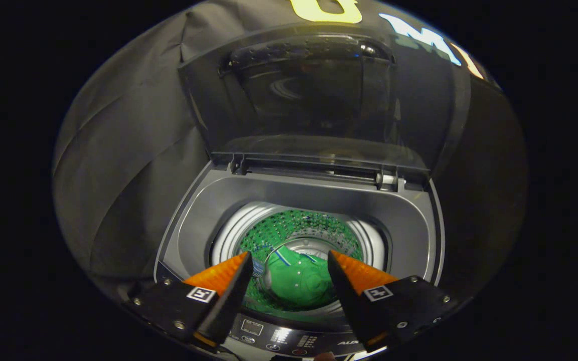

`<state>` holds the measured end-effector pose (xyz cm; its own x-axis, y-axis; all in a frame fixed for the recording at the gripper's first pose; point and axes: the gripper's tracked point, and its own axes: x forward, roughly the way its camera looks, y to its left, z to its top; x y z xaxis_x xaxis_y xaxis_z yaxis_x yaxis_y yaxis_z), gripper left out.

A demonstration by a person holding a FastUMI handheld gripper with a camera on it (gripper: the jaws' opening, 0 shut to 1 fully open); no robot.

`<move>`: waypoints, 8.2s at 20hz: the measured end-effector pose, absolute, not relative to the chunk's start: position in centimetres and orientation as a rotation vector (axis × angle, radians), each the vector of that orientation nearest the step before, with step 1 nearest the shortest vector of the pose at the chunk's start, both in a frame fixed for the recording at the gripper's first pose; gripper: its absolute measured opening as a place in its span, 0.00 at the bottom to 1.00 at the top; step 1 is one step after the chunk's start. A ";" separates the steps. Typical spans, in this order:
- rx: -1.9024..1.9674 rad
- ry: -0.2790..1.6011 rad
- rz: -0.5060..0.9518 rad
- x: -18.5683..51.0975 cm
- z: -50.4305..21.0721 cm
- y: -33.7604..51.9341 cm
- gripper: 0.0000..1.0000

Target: Put the clothes into the washing machine and then close the washing machine lid.

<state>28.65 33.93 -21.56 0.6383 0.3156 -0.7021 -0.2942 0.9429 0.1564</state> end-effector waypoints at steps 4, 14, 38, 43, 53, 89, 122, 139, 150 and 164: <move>0.040 0.737 0.362 29.0 -19.7 34.2 0.96; 0.012 0.390 0.366 31.4 -9.9 34.1 0.96; 0.089 0.214 0.225 44.6 3.6 34.8 0.96; 0.105 0.299 0.183 48.1 2.8 35.1 0.96; 0.108 0.531 0.127 50.7 -1.8 35.5 0.96; 0.033 0.249 0.163 37.1 -3.3 35.2 0.96; 0.027 0.222 0.264 24.8 -5.3 33.4 0.95; 0.022 0.105 0.273 12.8 4.6 18.0 0.95; 0.038 0.052 0.150 5.5 7.1 5.3 0.95; 0.090 0.027 0.020 1.7 7.3 -4.8 0.95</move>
<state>1.69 -4.78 7.30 0.9994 0.0211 -0.0265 -0.0186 0.9958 0.0902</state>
